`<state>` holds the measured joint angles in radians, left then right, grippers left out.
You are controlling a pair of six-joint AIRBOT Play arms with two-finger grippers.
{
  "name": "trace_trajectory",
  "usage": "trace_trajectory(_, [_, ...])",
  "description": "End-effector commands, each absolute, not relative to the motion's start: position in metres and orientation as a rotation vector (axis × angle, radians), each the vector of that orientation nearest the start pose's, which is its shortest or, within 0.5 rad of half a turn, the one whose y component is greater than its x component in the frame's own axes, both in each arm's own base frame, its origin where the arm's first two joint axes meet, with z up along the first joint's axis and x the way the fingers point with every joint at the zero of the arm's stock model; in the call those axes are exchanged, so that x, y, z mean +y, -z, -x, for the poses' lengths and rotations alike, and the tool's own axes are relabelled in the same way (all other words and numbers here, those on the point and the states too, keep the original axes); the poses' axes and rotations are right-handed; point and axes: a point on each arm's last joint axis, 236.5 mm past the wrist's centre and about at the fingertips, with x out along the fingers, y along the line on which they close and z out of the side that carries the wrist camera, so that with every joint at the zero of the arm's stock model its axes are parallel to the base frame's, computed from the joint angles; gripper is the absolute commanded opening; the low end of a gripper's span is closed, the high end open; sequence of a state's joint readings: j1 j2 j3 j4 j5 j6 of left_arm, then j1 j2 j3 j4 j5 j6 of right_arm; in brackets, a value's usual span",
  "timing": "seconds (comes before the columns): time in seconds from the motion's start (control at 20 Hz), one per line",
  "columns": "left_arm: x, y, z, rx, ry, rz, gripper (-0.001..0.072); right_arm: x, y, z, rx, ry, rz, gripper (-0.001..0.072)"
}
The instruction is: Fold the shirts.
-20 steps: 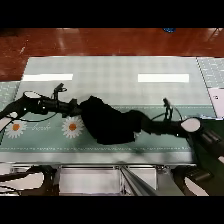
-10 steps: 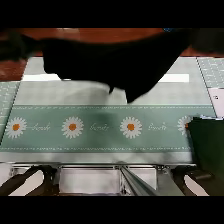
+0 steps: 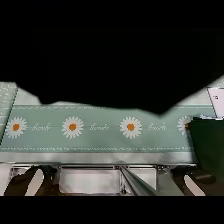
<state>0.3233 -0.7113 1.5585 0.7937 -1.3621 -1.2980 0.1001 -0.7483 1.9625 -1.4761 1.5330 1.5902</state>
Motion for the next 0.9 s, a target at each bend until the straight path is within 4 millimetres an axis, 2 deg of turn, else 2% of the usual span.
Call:
trace_trajectory(0.0, [-0.075,-0.335,-0.235,0.517,0.361,0.161,0.0026,0.015,-0.399,-0.18,0.5,-0.072,-0.03,0.0023])
trace_trajectory(0.1, [-0.083,-0.284,-0.234,0.636,0.401,0.21,0.0026,0.018,-0.358,-0.189,0.628,-0.068,-0.036,0.0023])
trace_trajectory(0.3, [-0.108,-0.154,-0.222,1.006,0.514,0.313,0.0026,0.021,-0.25,-0.227,0.897,-0.055,-0.019,0.0021])
trace_trajectory(0.35, [-0.113,-0.127,-0.222,1.073,0.524,0.341,0.0026,0.021,-0.221,-0.241,0.945,-0.047,-0.015,0.002])
trace_trajectory(0.45, [-0.12,-0.078,-0.238,1.13,0.515,0.381,0.0026,0.02,-0.168,-0.268,1.012,-0.024,-0.035,0.002])
trace_trajectory(0.55, [-0.127,-0.043,-0.265,1.144,0.483,0.401,0.0026,0.011,-0.126,-0.3,1.063,0.018,-0.114,0.0021])
trace_trajectory(0.7, [-0.143,-0.005,-0.31,1.153,0.445,0.439,0.0026,0.021,-0.105,-0.361,1.01,-0.054,-0.341,0.0023])
trace_trajectory(0.85, [-0.164,0.027,-0.341,1.217,0.443,0.456,0.0027,0.023,-0.069,-0.392,1.055,-0.095,-0.494,0.0023])
